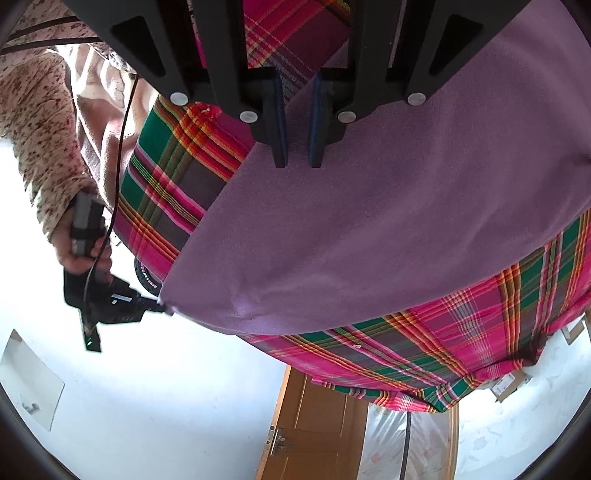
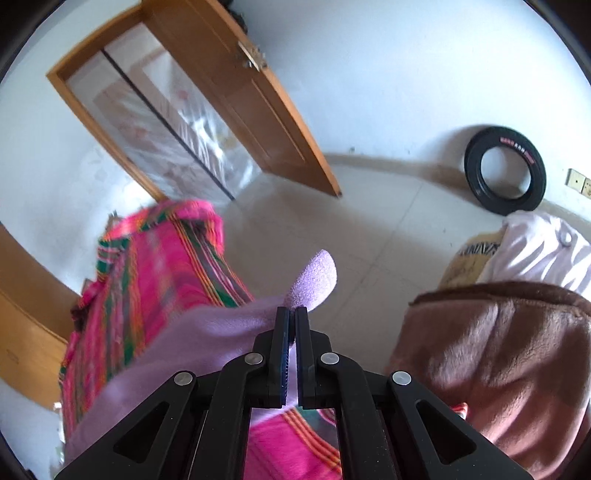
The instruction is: Fold clothes
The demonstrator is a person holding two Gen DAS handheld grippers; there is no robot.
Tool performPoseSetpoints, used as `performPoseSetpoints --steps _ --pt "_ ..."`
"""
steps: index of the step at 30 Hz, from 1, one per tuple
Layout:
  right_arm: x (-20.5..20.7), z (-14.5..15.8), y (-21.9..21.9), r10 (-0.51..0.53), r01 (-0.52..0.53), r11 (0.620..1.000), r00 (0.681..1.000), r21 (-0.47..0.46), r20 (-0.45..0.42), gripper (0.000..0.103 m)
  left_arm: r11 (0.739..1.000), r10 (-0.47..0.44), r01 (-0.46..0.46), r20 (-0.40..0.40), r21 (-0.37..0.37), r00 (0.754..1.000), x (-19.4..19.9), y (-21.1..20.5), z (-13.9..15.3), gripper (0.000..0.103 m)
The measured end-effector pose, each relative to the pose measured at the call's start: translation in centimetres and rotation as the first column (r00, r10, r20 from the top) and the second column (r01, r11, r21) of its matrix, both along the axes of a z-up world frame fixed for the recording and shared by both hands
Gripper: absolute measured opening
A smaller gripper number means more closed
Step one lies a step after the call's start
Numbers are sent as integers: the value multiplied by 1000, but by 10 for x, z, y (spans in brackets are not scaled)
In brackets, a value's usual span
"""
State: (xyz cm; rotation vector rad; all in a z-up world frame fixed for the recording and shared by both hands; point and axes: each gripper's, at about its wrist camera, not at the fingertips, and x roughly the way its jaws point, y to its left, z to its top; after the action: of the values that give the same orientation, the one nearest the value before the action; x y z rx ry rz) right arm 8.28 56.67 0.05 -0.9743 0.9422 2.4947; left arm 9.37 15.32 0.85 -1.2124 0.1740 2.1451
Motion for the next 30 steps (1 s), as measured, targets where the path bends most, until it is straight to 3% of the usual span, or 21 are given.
performPoseSetpoints --steps 5,9,11,16,21,27,30 --pt "-3 -7 -4 -8 7 1000 999 22 40 3 1000 3 -3 2 5 1000 3 -2 0 12" --pt "-2 -3 -4 -66 52 990 992 127 109 3 1000 10 -11 9 18 1000 2 -6 0 12" --pt "4 -2 -1 -66 60 995 994 74 89 5 999 21 -21 18 29 1000 1 -10 0 12" --pt "2 19 -31 65 -62 993 997 101 -33 7 998 45 -46 30 41 999 1 -19 1 12" --pt "-15 12 -70 236 -235 965 972 120 1 16 996 76 -77 25 48 997 3 -32 4 12" --pt "-10 14 -87 198 -206 960 978 190 62 18 985 160 -160 10 62 987 0 -64 11 12" --pt "-6 25 -103 226 -227 947 974 229 31 21 971 228 -227 3 75 974 -2 -90 15 12"
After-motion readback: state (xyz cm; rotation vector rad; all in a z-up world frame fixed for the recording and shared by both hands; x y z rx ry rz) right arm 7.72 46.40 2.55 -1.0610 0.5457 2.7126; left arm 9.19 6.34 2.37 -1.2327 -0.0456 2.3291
